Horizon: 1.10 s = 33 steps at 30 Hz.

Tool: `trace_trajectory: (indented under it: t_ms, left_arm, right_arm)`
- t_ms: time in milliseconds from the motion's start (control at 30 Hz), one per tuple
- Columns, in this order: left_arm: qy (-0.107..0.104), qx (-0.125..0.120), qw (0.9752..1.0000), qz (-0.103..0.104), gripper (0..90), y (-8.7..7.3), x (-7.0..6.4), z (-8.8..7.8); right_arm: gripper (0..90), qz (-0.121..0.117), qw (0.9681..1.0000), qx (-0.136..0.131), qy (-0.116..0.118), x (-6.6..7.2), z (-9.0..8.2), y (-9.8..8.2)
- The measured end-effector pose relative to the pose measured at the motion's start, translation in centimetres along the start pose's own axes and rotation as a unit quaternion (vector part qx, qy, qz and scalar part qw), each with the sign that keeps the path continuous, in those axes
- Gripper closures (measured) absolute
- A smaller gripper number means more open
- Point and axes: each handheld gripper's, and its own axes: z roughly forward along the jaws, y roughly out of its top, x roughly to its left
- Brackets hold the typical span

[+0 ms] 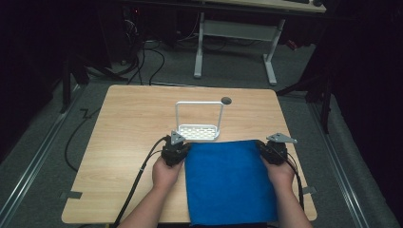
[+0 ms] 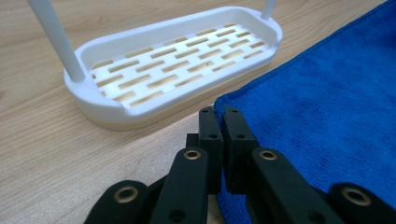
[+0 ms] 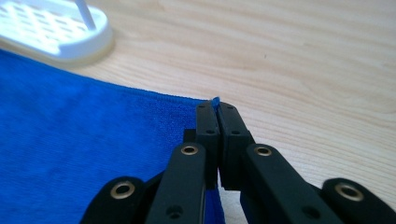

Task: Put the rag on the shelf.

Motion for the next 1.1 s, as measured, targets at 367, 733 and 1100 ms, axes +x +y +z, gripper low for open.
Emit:
trace_trajectory:
  t_ms: [367,733,1100]
  left_arm:
    - [-0.028,-0.062,0.9972,0.032,88.0,-0.5,-2.5,-4.6]
    - [-0.023,-0.112,0.9922,0.051,88.0,-0.9,-3.0,-8.0]
    - [-0.004,-0.161,0.9861,0.039,88.0,0.0,-2.5,-10.6]
  right_arm:
    - [89.1,-0.005,0.9981,-0.060,0.013,0.9,-3.3,-0.5]
    - [89.2,-0.006,0.9931,-0.113,0.029,2.8,-5.6,0.4]
    - [89.2,-0.037,0.9867,-0.149,0.054,5.6,-7.1,1.7]
